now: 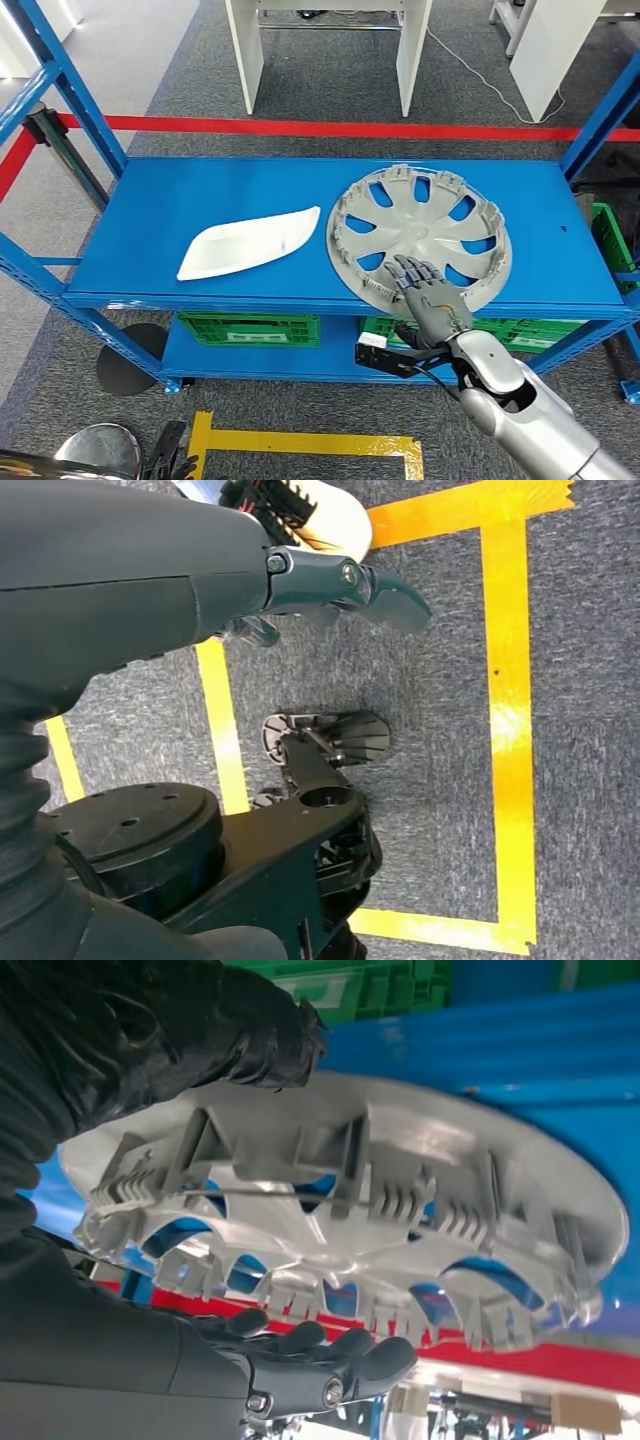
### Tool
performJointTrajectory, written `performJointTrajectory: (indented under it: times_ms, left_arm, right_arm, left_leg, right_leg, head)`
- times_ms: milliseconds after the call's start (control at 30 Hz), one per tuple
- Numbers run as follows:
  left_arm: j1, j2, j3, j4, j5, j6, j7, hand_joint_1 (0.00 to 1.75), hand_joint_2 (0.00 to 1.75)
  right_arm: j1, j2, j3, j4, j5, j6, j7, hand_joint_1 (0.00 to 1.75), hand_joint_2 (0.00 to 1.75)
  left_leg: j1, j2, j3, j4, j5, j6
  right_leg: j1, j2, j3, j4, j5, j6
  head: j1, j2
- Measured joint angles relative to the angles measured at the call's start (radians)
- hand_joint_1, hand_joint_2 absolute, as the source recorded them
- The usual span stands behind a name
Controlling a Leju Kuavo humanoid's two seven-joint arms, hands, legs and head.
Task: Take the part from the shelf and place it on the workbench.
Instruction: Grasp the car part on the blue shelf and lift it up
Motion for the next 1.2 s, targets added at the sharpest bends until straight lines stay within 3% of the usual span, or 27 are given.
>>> performJointTrajectory:
  times_ms: [600,900,1033,1200]
  left_arm:
    - [-0.001,0.004,0.0,0.0,0.005,0.0,0.005,0.0,1.75]
    - [0.003,0.006,0.0,0.002,0.017,0.001,0.003,0.0,1.75]
    - [0.005,0.006,0.0,0.004,0.02,0.001,0.0,0.0,1.75]
    - [0.006,0.006,0.0,0.004,0.022,0.001,0.0,0.0,1.75]
  right_arm:
    - [-0.108,0.061,0.072,0.196,-0.026,0.036,0.004,0.0,1.75]
    - [-0.139,0.072,0.074,0.281,-0.023,0.032,0.061,0.06,1.75]
    - [-0.149,0.077,0.073,0.309,-0.022,0.028,0.073,1.72,1.75]
    - [-0.155,0.082,0.073,0.33,-0.02,0.025,0.076,1.75,1.75]
  left_leg:
    - [0.0,0.0,0.0,0.0,0.0,0.0]
    - [0.0,0.0,0.0,0.0,0.0,0.0]
    - [0.0,0.0,0.0,0.0,0.0,0.0]
    - [0.0,0.0,0.0,0.0,0.0,0.0]
  right_leg:
    - [0.0,0.0,0.0,0.0,0.0,0.0]
    - [0.0,0.0,0.0,0.0,0.0,0.0]
    - [0.0,0.0,0.0,0.0,0.0,0.0]
    - [0.0,0.0,0.001,0.0,0.0,0.0]
  head:
    - [0.0,0.0]
    - [0.0,0.0]
    - [0.0,0.0]
    - [0.0,0.0]
